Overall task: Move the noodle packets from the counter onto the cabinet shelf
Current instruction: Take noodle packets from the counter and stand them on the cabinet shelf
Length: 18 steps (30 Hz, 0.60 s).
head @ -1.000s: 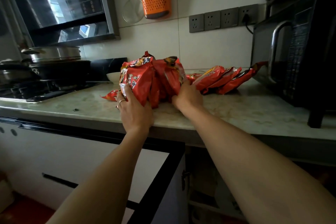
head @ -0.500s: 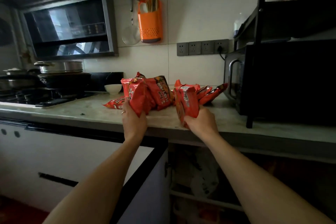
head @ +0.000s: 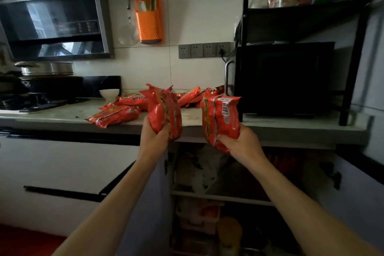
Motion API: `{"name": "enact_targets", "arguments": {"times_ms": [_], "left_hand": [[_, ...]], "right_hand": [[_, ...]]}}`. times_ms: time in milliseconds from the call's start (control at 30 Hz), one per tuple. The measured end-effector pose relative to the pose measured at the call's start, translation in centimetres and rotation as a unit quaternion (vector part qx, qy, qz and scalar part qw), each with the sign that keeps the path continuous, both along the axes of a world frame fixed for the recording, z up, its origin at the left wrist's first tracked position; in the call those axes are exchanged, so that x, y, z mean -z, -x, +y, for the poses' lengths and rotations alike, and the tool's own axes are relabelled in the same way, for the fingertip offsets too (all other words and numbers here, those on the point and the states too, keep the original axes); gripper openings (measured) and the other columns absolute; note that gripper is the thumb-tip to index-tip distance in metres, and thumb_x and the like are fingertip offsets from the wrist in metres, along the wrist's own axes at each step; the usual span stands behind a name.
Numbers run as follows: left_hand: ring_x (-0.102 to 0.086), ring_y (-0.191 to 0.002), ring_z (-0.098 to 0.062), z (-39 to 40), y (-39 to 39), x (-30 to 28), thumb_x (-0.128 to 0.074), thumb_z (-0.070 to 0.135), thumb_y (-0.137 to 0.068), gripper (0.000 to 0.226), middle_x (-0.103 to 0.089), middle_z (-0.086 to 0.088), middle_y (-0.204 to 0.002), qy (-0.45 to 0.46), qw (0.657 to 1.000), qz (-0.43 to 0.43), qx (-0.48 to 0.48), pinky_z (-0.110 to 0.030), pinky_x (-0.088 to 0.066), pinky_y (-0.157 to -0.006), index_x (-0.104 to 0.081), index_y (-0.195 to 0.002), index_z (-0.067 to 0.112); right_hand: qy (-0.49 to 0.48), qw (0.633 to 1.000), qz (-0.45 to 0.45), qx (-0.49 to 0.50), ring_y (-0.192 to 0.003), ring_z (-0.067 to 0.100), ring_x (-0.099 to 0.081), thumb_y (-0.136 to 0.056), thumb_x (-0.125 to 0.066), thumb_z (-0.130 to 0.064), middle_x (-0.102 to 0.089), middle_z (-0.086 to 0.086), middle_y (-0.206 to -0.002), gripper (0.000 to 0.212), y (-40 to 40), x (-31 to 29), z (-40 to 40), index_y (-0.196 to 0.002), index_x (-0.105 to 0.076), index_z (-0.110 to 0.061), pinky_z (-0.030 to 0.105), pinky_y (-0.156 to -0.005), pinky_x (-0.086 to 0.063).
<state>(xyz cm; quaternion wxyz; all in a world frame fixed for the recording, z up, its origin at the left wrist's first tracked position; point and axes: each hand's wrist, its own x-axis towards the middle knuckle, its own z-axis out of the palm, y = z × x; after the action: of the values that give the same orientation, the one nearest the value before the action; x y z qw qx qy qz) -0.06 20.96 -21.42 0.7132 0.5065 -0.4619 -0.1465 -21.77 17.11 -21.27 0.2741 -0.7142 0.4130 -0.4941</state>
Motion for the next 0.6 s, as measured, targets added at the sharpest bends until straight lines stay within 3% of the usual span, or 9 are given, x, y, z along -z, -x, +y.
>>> {"name": "enact_targets", "arguments": {"times_ms": [133,233,367,467,600], "left_hand": [[-0.065,-0.107,-0.016,1.6,2.9,1.4,-0.061,0.011,-0.089,0.043,-0.067,0.000,-0.117,-0.008,0.998,0.023,0.050,-0.034,-0.055,-0.090,-0.053,-0.130,0.021],[-0.068,-0.104,-0.017,2.3,4.8,3.3,-0.065,0.020,-0.085,0.041,-0.070,0.001,-0.114,-0.029,0.996,0.044,0.075,-0.042,-0.056,-0.091,-0.056,-0.124,0.027],[-0.067,-0.103,-0.014,2.5,7.3,6.4,-0.067,0.025,-0.085,0.034,-0.069,0.006,-0.111,-0.062,0.993,0.027,0.094,-0.039,-0.056,-0.088,-0.058,-0.116,0.035],[-0.066,-0.101,-0.012,1.4,8.8,9.8,-0.065,0.022,-0.089,0.030,-0.067,0.006,-0.110,-0.103,0.990,-0.009,0.101,-0.033,-0.054,-0.087,-0.057,-0.117,0.031],[-0.064,-0.096,-0.006,-1.7,10.4,14.4,-0.063,0.018,-0.092,0.029,-0.065,0.010,-0.105,-0.157,0.977,-0.033,0.140,-0.018,-0.051,-0.073,-0.053,-0.117,0.030]], "right_hand": [[-0.021,1.000,-0.008,-0.013,-0.097,0.013,-0.065,-0.084,-0.073,-0.026,-0.069,-0.005,-0.105,0.035,2.2,1.2,2.0,-0.118,-0.067,-0.019,0.013,-0.070,-0.045],[-0.024,1.000,0.000,-0.010,-0.082,0.003,-0.061,-0.085,-0.071,-0.026,-0.065,-0.013,-0.091,0.025,3.4,2.5,3.1,-0.110,-0.067,-0.025,0.008,-0.063,-0.040],[-0.046,0.999,0.004,0.011,-0.071,-0.006,-0.056,-0.084,-0.071,-0.027,-0.059,-0.023,-0.080,0.014,6.1,5.3,3.4,-0.088,-0.060,-0.035,0.007,-0.060,-0.039],[-0.080,0.996,-0.003,0.040,-0.076,-0.005,-0.056,-0.084,-0.072,-0.029,-0.060,-0.020,-0.086,0.021,8.8,8.7,2.8,-0.101,-0.061,-0.034,0.009,-0.062,-0.039],[-0.135,0.987,-0.012,0.087,-0.099,0.012,-0.062,-0.084,-0.071,-0.028,-0.068,-0.003,-0.113,0.041,11.8,13.0,1.5,-0.124,-0.063,-0.020,0.011,-0.067,-0.042]]}}
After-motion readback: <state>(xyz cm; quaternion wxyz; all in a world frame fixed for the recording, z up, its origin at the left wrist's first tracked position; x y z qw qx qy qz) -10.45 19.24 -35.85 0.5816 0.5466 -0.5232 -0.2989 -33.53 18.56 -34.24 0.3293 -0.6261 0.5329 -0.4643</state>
